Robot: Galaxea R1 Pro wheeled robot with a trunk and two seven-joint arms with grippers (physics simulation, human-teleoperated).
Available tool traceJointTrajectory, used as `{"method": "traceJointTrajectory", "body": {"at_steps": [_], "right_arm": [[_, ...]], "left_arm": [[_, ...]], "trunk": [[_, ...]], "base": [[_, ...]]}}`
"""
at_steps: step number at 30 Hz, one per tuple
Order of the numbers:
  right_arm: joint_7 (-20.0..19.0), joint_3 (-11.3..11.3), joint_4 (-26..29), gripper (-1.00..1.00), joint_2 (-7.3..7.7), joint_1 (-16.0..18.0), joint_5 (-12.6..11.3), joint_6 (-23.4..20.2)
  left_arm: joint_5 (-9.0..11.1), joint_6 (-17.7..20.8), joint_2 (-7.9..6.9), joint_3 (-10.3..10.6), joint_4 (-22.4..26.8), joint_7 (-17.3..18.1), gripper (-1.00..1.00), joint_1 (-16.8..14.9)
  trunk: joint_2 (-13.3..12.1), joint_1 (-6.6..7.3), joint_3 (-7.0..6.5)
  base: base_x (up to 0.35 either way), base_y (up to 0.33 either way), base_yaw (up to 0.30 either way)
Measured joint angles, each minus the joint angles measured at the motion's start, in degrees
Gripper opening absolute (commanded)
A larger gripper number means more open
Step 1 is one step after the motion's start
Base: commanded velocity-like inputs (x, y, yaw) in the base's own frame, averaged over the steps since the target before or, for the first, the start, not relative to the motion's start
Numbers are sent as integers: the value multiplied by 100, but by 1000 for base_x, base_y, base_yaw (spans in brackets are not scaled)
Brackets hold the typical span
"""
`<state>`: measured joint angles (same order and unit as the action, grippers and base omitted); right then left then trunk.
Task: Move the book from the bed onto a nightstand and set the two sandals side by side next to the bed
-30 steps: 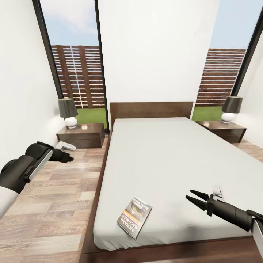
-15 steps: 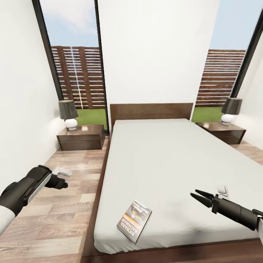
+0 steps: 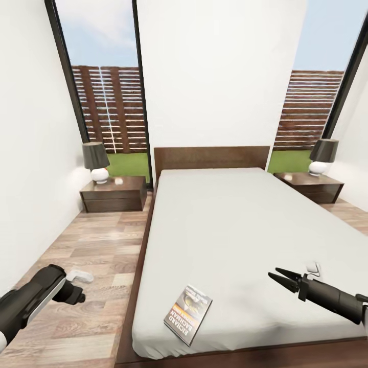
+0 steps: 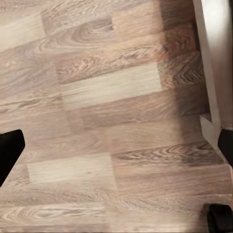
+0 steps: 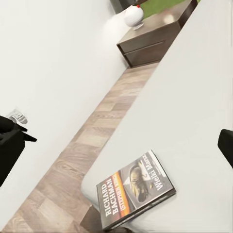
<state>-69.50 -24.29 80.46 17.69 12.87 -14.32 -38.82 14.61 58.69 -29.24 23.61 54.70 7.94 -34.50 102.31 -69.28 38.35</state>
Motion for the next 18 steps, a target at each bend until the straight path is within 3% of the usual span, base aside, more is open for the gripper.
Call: {"method": "traceJointTrajectory", "body": {"at_steps": [5, 6, 10, 14, 18], "right_arm": [[-13, -78, -46, 100, 65, -28, 274, 16], [-13, -79, -46, 100, 65, -28, 275, 15], [-20, -376, -175, 100, 84, -150, 455, 70], [-14, -738, -275, 100, 78, -361, 638, 242], [-16, -957, -525, 100, 57, -526, 847, 678]], "left_arm": [[9, -394, -10, -2, -73, -25, 100, 631], [5, -399, -10, -2, -74, -25, 100, 635], [-1, -1029, -6, -6, -361, -30, 100, 1209], [-1, -1764, -5, -13, -994, -22, 100, 1600], [-5, -2688, 14, -20, -1986, -3, 100, 1793]], "trunk": [[-201, 110, -90], [-241, 132, -108], [-401, 220, -179], [-562, 308, -251], [-722, 395, -323]], "base": [[0, 0, 0], [0, 0, 0], [0, 0, 0], [0, 0, 0], [0, 0, 0]]}}
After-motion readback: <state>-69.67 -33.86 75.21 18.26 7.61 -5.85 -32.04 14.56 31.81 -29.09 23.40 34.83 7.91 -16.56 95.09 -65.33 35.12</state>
